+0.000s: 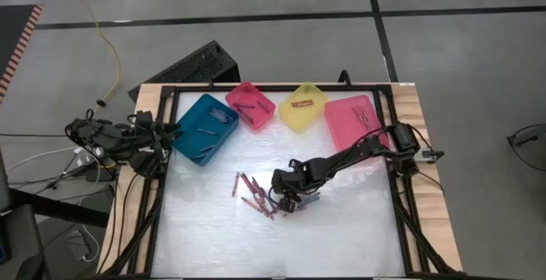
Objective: Sort crayons
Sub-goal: Put the pink crayon into the right pink bin
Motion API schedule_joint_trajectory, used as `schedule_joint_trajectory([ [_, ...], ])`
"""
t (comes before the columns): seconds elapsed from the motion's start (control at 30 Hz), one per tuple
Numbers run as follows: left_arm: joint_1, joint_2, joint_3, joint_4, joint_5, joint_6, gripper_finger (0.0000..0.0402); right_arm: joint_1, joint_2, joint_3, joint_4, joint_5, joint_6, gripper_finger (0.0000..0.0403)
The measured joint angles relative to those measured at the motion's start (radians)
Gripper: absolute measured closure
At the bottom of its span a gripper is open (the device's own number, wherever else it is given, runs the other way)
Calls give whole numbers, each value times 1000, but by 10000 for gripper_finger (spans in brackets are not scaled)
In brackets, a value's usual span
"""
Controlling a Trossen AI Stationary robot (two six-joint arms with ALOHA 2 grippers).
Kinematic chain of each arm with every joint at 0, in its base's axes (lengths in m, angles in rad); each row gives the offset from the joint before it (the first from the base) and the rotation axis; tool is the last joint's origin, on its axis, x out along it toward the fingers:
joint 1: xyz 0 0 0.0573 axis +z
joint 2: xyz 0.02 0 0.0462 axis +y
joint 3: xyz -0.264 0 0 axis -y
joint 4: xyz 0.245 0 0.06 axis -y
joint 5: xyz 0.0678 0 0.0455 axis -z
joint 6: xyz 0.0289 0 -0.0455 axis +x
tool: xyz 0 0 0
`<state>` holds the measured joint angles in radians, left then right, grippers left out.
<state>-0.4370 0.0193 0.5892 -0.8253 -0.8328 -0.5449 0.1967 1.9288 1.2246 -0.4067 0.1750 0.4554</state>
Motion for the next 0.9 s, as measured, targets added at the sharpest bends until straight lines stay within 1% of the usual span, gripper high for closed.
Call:
schedule_joint_trajectory([
  [0.03, 0, 0, 0, -1, 3, 0, 256, 0, -5, -1, 1, 7, 6, 394],
  [0.17, 0, 0, 0, 0, 8, 0, 256, -7, -30, -5, 14, 6, 8, 397],
  [0.23, 0, 0, 0, 0, 8, -1, 256, -16, -57, -8, -6, 13, -13, 399],
  [0.3, 0, 0, 0, -1, 8, -1, 256, -29, -107, -8, -39, 53, -15, 400],
  [0.33, 0, 0, 0, 0, 8, -1, 256, -37, -135, -6, -65, 90, -15, 400],
  [0.4, 0, 0, 0, 0, 8, -1, 256, -54, -199, -4, -151, 148, -5, 400],
  [0.47, 0, 0, 0, -1, 11, -1, 256, -74, -259, -5, -244, 232, 41, 400],
  [0.6, 0, 0, 0, -1, 14, 0, 256, -132, -406, -4, -486, 444, 200, 400],
  [0.67, 0, 0, 0, 0, 14, 0, 256, -170, -462, -4, -632, 518, 273, 400],
  [0.73, 0, 0, 0, -1, 14, 1, 256, -217, -498, -5, -765, 569, 367, 400],
  [0.8, 0, 0, 0, 0, 14, 0, 256, -272, -523, -5, -857, 587, 448, 400],
  [0.9, 0, 0, 0, 0, 15, 0, 256, -355, -534, -5, -932, 592, 468, 400],
])
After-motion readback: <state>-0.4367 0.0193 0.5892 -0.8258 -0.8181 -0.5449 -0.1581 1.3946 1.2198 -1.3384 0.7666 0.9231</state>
